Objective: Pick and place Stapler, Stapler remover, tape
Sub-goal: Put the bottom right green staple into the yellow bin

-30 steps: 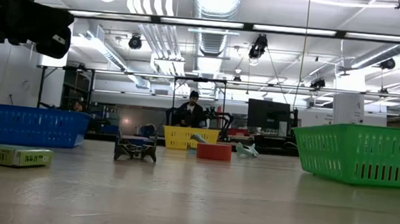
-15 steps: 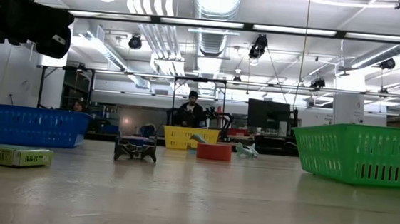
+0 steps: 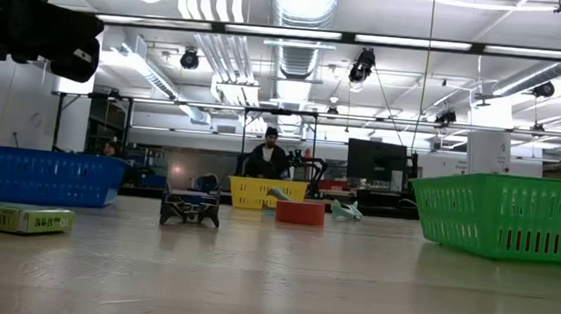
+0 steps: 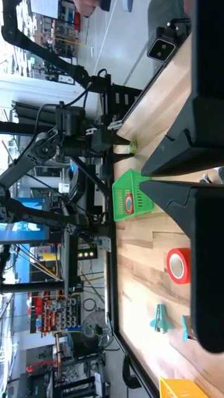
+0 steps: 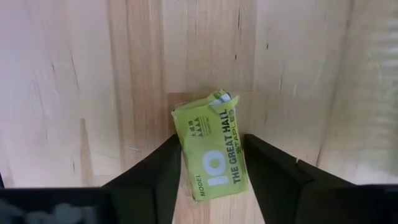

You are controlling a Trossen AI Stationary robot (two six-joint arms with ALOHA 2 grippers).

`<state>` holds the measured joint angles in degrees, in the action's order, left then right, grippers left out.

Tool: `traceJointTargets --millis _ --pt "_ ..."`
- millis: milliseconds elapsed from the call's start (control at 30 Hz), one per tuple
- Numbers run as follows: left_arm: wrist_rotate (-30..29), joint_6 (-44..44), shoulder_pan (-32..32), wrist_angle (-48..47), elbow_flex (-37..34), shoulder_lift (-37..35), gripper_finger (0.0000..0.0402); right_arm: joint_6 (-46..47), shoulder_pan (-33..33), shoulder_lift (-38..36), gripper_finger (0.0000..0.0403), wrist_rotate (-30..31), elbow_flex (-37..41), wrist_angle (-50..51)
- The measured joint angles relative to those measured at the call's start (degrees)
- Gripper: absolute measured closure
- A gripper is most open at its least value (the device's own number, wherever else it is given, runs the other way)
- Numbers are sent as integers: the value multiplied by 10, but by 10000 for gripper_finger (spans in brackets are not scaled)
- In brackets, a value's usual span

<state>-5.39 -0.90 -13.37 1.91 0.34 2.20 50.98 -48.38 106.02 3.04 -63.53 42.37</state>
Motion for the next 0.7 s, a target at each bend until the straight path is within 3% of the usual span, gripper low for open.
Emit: traceJointTargets --millis 300,700 --pt "0 0 0 0 0 0 376 -2 0 -1 292 12 0 1" --pt "0 0 0 0 0 0 376 -24 30 -15 281 31 -28 9"
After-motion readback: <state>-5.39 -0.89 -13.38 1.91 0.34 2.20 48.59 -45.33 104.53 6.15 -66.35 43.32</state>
